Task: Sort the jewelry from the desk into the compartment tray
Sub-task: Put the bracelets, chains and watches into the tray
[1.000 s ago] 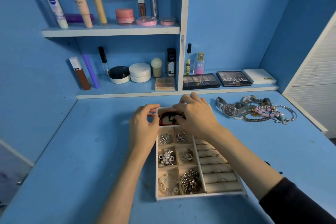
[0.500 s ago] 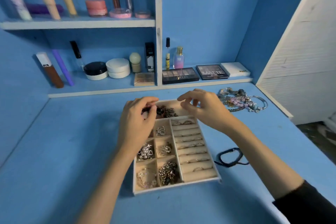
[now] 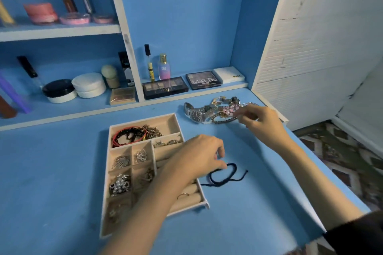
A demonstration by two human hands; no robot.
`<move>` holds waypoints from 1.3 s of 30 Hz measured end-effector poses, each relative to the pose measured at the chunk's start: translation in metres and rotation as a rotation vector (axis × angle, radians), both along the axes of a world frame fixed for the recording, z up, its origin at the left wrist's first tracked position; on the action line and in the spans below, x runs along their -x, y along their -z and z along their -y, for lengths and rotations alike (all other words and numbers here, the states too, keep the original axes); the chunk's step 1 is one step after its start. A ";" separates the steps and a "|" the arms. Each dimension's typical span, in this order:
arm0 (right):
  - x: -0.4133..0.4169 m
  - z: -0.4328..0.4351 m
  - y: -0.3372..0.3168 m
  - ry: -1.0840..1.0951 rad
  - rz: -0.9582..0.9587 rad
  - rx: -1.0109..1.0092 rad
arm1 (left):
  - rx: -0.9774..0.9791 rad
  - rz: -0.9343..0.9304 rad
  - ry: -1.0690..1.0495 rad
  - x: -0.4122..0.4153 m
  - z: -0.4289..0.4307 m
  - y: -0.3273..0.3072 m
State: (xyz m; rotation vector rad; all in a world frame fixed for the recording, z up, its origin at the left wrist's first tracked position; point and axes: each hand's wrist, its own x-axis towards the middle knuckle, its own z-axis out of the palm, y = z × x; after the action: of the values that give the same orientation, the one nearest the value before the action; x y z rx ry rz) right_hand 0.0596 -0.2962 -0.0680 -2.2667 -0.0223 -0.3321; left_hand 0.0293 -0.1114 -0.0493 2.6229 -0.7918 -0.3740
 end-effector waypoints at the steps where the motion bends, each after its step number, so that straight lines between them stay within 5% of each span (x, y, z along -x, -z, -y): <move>1: 0.000 0.002 0.001 0.006 0.011 -0.005 | -0.011 -0.013 0.006 -0.001 0.001 -0.001; 9: -0.009 0.017 0.011 0.143 0.057 0.076 | 0.058 -0.047 0.024 0.001 0.005 0.003; 17: -0.030 0.013 0.018 0.068 0.116 0.637 | 0.569 0.055 -0.318 -0.006 0.000 -0.001; 25: -0.039 0.011 0.007 0.074 -0.002 0.951 | 0.610 0.099 -0.387 -0.009 -0.011 0.004; 28: -0.038 0.013 0.005 0.045 0.027 0.859 | 0.623 0.113 -0.386 -0.010 -0.015 0.005; 34: -0.022 0.006 -0.024 0.029 0.136 0.134 | 0.666 0.140 -0.438 -0.011 -0.022 0.002; 39: -0.008 -0.016 -0.049 -0.009 0.191 -0.086 | 0.748 0.197 -0.527 -0.009 -0.042 -0.008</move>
State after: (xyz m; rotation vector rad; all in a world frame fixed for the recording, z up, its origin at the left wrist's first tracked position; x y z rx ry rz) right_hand 0.0676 -0.2797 -0.0187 -2.1420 -0.1150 -0.5332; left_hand 0.0380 -0.0695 -0.0411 2.0425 -0.1930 0.2862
